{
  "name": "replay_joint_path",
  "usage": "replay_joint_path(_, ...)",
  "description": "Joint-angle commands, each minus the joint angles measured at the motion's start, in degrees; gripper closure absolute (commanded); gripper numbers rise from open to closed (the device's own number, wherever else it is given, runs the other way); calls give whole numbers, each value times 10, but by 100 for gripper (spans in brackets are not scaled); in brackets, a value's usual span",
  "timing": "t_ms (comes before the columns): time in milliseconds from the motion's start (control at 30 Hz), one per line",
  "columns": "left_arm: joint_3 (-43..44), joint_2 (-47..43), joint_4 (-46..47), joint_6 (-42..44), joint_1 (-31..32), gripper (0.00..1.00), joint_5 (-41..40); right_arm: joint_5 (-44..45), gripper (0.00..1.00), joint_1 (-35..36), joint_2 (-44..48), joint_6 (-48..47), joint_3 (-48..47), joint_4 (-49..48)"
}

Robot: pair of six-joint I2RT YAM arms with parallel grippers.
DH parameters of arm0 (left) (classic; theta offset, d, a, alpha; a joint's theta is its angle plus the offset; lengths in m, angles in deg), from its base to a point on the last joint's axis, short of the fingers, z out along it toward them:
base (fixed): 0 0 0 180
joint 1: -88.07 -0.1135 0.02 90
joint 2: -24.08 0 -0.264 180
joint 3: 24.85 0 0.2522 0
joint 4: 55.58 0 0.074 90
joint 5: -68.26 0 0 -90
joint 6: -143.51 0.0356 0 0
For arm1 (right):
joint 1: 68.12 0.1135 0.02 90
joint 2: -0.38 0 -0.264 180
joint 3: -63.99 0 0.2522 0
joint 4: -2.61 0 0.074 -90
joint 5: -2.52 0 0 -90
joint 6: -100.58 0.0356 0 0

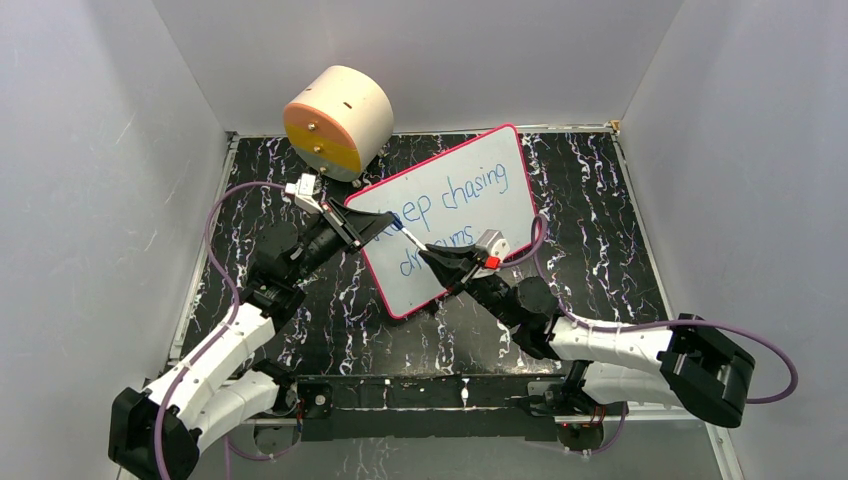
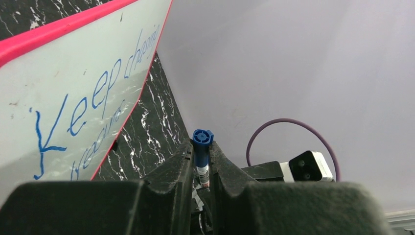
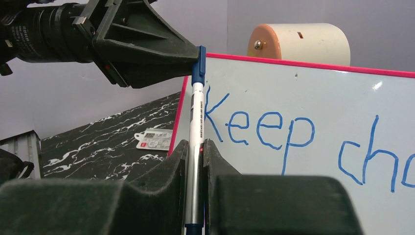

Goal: Write a sentence on the whiteboard
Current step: Close the whiteboard marker.

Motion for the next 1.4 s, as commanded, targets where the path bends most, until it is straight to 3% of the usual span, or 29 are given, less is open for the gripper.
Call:
replay_joint_path(0, -4, 7, 21, -6, 18, 100, 9, -1, 100, 0, -9, -12, -28, -89)
replay_joint_path(133, 7, 12, 9, 12, 22, 100, 25, -25, 100, 0, -8, -12, -41, -67)
replay_joint_path(333, 13, 6, 8, 28, 22, 100, 45, 12, 100, 0, 8, 4, -16, -98)
replay_joint_path(367, 11, 6, 10, 31, 22, 98, 48, 12, 100, -1, 12, 8, -17, -90)
replay_joint_path(500, 9, 1, 18, 39, 22, 72, 44, 8, 100, -1, 26, 27, -5, -71)
replay_joint_path(833, 43, -5, 25, 89, 22, 55, 41, 7, 100, -1, 73, 66, 18, -14)
replay_joint_path(1067, 47, 28, 107, 63, 22, 53, 95, -4, 100, 0, 72, 96, 24, -17)
replay_joint_path(1367, 56, 44, 100, 73, 22, 60, 93, -19, 100, -1, 72, 114, 27, -28)
